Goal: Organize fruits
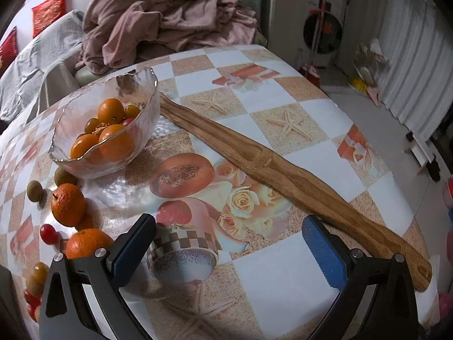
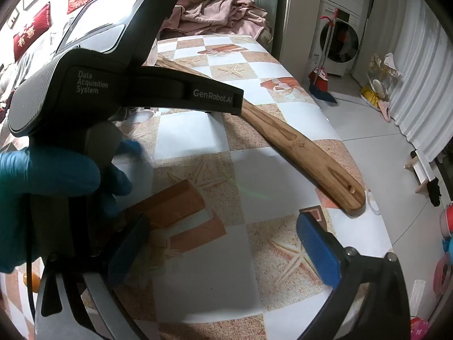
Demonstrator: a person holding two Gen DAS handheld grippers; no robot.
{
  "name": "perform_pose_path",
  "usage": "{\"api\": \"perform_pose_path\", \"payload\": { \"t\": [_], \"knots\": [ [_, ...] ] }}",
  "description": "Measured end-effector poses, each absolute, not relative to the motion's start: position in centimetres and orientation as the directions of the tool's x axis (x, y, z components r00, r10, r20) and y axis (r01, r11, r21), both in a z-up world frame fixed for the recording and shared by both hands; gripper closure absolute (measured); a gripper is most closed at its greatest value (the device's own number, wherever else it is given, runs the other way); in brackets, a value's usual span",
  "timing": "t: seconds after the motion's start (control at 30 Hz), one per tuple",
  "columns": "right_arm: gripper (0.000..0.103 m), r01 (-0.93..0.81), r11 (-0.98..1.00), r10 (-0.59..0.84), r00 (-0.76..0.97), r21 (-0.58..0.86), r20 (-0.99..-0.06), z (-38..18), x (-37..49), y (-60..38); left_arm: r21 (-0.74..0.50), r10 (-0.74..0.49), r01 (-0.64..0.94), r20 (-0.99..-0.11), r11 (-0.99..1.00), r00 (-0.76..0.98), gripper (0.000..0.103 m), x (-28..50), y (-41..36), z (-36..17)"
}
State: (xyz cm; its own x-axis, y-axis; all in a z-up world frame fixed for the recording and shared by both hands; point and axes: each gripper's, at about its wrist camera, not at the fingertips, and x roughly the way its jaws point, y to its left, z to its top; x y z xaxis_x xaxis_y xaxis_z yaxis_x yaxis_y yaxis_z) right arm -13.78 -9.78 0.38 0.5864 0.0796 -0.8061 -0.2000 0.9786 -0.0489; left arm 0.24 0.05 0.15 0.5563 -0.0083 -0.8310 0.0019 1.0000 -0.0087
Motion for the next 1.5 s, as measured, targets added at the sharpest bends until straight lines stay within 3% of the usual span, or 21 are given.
{"api": "perform_pose_path", "payload": {
  "t": [0.13, 0.3, 0.57, 0.9, 1.5],
  "knots": [
    [0.000, -0.196, 0.980, 0.081, 0.580, -0.043, -0.810, 0.4, -13.8, -9.9, -0.035, -0.031, 0.003, -0.851, 0.999, 0.524, 0.000, 1.0, 2.0, 2.6],
    [0.000, -0.182, 0.983, 0.062, 0.502, -0.035, -0.863, 0.2, -12.0, -9.9, -0.078, -0.053, -0.016, -0.799, 0.997, 0.599, 0.000, -3.5, 6.8, 7.1],
    [0.000, -0.173, 0.984, 0.044, 0.466, -0.042, -0.884, 2.5, -11.6, -9.2, -0.083, 0.004, -0.147, -0.860, 0.986, 0.510, 0.000, -12.0, 14.9, 9.3],
    [0.000, -0.275, 0.961, 0.129, 0.320, 0.039, -0.939, 4.7, -13.8, -4.7, -0.049, 0.059, -0.310, -0.942, 0.950, 0.329, 0.000, -19.3, 19.5, 6.9],
    [0.000, -0.321, 0.945, 0.132, 0.210, 0.059, -0.969, 5.7, -15.1, -1.6, -0.027, 0.040, -0.315, -0.979, 0.949, 0.202, 0.000, -20.6, 20.3, 5.9]
  ]
}}
